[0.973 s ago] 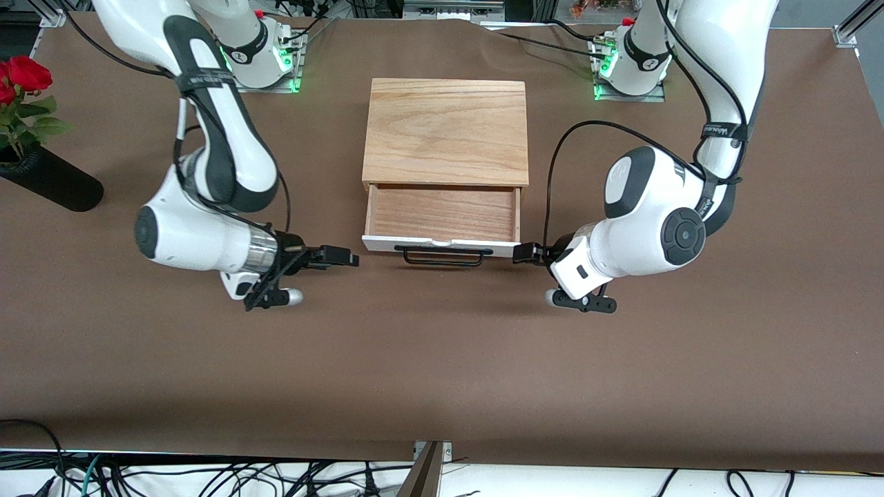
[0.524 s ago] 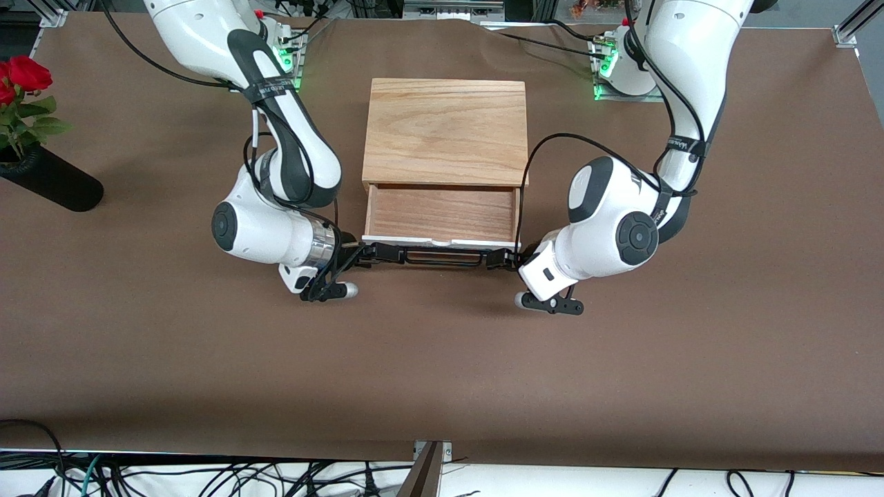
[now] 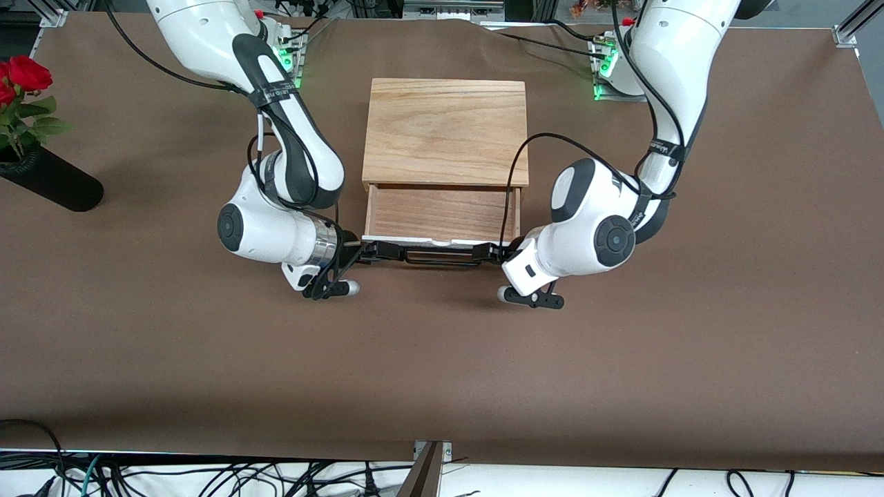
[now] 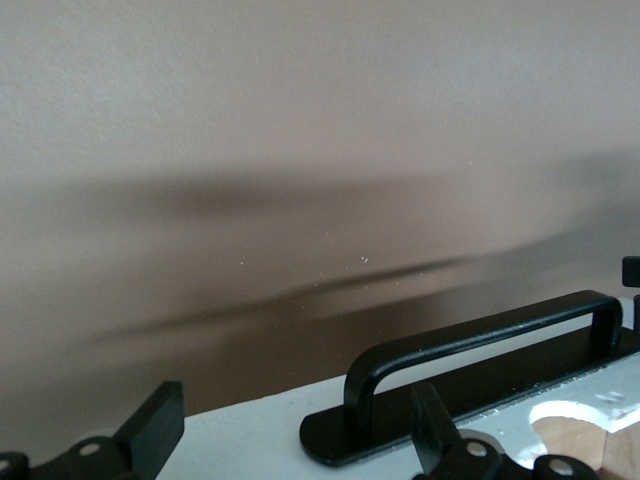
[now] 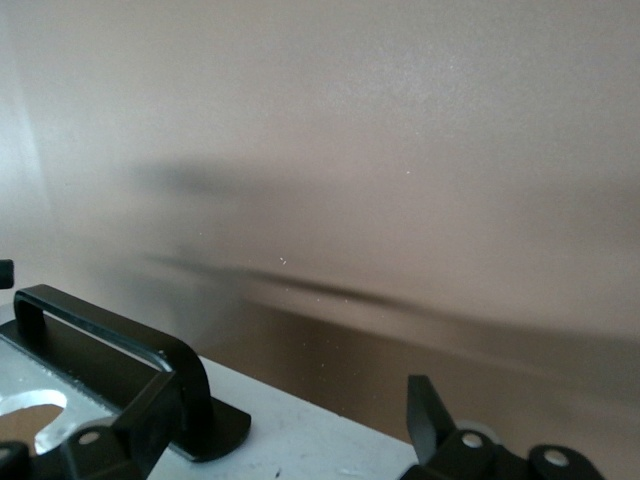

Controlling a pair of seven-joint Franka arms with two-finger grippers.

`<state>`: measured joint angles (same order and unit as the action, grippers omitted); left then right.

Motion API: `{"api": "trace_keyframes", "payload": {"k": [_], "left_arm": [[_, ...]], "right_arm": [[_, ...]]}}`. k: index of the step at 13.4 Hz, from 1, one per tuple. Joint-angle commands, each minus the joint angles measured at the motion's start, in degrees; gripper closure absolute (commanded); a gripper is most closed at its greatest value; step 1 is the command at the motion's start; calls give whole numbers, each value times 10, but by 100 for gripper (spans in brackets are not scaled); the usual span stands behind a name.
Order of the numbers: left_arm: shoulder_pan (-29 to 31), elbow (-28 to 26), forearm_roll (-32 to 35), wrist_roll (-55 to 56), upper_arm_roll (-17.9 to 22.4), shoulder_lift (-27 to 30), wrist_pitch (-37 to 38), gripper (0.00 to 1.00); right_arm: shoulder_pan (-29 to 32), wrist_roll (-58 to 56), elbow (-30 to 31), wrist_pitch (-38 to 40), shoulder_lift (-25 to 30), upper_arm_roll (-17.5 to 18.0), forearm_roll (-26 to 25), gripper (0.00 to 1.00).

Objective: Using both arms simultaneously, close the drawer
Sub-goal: 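Place both grippers against the white drawer front beside the handle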

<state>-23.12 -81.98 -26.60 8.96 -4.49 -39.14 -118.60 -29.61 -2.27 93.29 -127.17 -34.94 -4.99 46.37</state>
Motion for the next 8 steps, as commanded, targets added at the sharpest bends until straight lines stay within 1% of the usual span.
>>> {"api": "trace_keyframes", "payload": {"k": [1,4,8], "left_arm": [[-8,7,-16,4,6,-5,15,0],[-8,4,-16,2,6,-5,60,0],[-8,1,-16,3,6,-5,79,0]], "right_arm": [[-6,-1,15,0,8,-1,12,0],[-6,0,33,3,18,-1,12,0],[-6,29,50,10,33,17,12,0]]}}
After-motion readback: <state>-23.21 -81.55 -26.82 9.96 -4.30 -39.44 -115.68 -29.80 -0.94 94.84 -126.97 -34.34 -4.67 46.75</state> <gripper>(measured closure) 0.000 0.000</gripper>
